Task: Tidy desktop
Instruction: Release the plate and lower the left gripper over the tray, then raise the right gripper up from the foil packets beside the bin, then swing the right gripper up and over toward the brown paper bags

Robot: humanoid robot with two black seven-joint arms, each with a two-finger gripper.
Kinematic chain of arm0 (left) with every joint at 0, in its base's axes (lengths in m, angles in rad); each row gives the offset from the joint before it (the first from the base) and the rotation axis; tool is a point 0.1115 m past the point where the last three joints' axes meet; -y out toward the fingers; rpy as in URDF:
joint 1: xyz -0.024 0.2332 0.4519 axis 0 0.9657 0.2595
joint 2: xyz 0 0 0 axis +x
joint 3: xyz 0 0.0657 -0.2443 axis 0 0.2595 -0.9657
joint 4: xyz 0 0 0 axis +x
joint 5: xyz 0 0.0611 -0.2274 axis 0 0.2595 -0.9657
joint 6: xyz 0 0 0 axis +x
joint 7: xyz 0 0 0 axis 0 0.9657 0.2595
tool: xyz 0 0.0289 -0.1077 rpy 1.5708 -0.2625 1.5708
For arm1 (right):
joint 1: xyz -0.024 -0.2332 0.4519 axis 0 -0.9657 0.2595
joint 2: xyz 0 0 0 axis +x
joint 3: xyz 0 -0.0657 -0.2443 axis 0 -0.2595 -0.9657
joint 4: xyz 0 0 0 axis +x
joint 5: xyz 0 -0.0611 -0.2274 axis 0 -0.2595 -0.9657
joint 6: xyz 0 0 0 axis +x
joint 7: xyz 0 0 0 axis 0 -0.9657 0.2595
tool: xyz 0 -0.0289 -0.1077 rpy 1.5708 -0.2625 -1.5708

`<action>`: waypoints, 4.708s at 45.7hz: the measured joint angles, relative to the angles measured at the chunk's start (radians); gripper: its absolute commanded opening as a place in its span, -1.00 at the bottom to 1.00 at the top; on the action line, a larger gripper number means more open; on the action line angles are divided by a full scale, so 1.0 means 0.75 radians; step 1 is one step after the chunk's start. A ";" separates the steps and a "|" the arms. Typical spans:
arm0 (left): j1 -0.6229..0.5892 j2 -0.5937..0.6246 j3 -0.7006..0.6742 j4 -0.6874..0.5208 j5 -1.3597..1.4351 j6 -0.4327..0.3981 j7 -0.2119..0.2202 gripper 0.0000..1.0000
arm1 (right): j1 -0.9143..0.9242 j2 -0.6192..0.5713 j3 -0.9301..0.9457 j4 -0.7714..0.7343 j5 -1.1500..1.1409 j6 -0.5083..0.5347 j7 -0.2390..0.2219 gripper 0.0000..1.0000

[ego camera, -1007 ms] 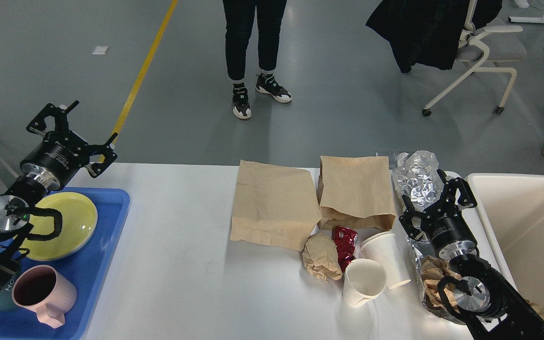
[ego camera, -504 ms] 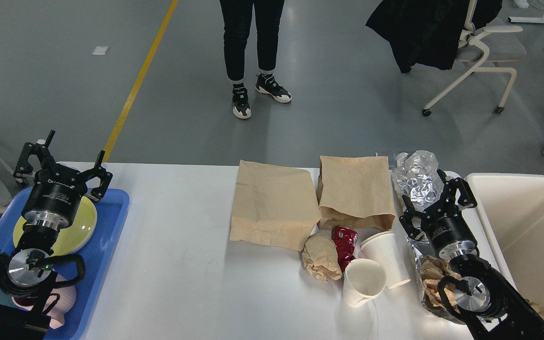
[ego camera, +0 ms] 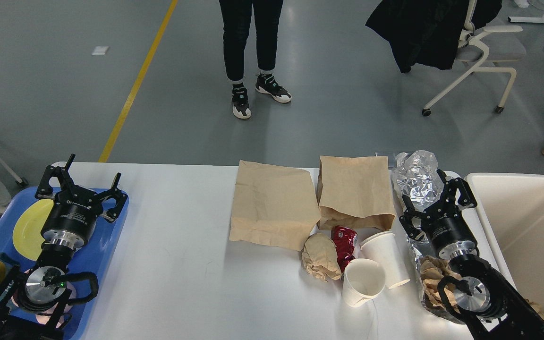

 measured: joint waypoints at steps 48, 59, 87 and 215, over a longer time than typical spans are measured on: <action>-0.085 -0.020 0.003 0.332 -0.006 -0.348 -0.069 0.93 | 0.003 0.000 0.000 -0.004 0.000 0.000 0.000 1.00; -0.085 -0.022 0.005 0.332 -0.006 -0.350 -0.075 0.93 | 0.001 0.000 0.000 -0.003 0.000 0.000 0.000 1.00; -0.086 -0.020 0.004 0.332 -0.011 -0.351 -0.076 0.93 | 0.001 0.000 0.000 -0.002 0.000 0.001 0.000 1.00; -0.087 -0.018 0.004 0.332 -0.012 -0.352 -0.074 0.93 | 2.723 -0.311 -3.590 0.530 0.200 0.805 -0.314 1.00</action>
